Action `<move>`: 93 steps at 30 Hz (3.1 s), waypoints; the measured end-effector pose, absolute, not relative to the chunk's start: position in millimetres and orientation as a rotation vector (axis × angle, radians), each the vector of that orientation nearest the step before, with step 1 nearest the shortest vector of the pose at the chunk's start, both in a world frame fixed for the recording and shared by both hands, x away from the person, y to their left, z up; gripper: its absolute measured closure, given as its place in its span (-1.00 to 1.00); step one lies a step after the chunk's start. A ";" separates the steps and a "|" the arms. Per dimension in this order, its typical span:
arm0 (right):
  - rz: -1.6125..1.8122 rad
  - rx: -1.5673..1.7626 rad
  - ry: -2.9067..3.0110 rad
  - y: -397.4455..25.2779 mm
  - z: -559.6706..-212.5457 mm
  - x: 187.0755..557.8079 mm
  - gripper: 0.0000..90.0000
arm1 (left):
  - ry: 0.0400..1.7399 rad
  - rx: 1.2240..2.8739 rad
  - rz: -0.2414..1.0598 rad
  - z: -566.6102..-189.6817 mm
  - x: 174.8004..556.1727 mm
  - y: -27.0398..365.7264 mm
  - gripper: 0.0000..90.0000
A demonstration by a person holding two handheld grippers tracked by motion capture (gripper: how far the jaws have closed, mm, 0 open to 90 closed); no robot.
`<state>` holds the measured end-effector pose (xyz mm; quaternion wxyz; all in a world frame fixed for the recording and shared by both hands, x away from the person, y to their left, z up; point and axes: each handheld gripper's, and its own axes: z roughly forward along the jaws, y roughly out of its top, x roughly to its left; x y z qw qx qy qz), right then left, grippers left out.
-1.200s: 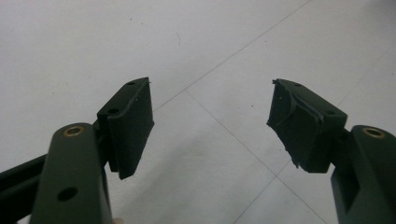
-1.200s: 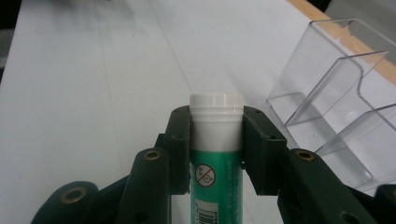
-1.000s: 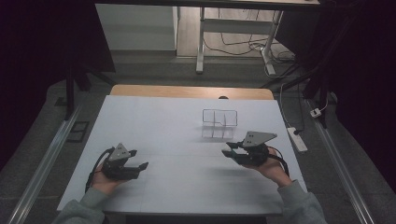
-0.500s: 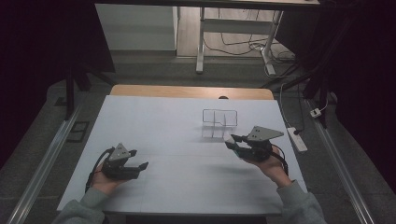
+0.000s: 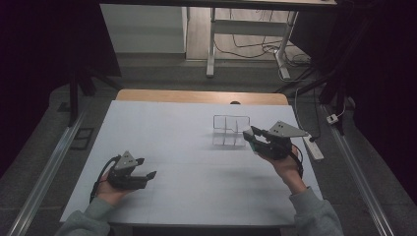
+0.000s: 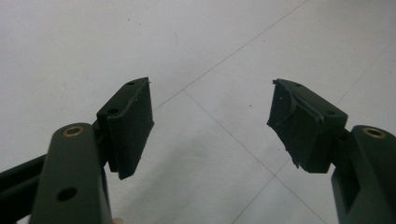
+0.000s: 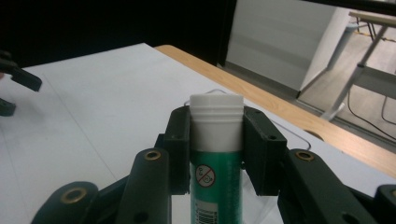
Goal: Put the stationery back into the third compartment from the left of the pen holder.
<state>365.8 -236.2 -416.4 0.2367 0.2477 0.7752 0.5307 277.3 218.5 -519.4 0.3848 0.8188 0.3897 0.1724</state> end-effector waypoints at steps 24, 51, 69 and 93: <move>1.489 0.756 2.043 -224.0 -411.9 391.9 0.43 | 0.991 2.089 0.438 -519.3 276.8 217.8 -0.34; 1.600 0.825 1.890 -220.1 -410.2 448.2 0.43 | 0.993 2.099 0.435 -520.9 277.0 218.1 -0.35; 1.564 0.853 1.951 -213.3 -431.3 463.5 0.43 | 0.991 2.102 0.431 -521.5 277.1 218.8 -0.35; 1.493 0.900 1.988 -215.1 -430.3 461.7 -0.02 | 0.989 2.105 0.427 -522.0 276.8 219.3 -0.34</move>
